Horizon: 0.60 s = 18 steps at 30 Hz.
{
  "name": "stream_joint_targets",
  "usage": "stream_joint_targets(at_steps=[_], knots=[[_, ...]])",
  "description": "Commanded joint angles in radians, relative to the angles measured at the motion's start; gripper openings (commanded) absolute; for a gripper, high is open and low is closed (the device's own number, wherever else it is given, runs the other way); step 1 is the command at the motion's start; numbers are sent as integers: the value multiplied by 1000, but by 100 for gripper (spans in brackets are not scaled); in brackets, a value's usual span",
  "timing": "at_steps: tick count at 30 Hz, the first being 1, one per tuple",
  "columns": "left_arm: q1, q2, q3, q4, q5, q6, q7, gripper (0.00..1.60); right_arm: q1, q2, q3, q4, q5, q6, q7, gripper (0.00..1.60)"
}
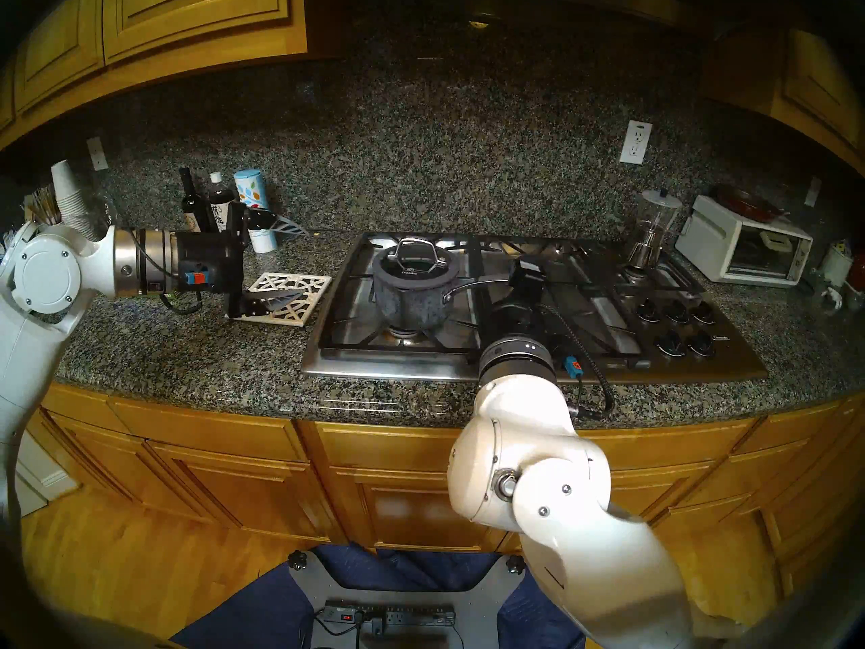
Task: Pick up the pot, put it on the stove, take off the pot lid
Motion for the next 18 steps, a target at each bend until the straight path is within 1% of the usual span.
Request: stream_joint_targets(at_steps=[1, 18], knots=[[-29, -7, -21, -17, -5, 10, 16, 160, 21, 0, 1, -28, -25, 3, 8, 160], [-29, -15, -25, -20, -1, 17, 10, 160, 21, -3, 1, -28, -32, 4, 1, 160]])
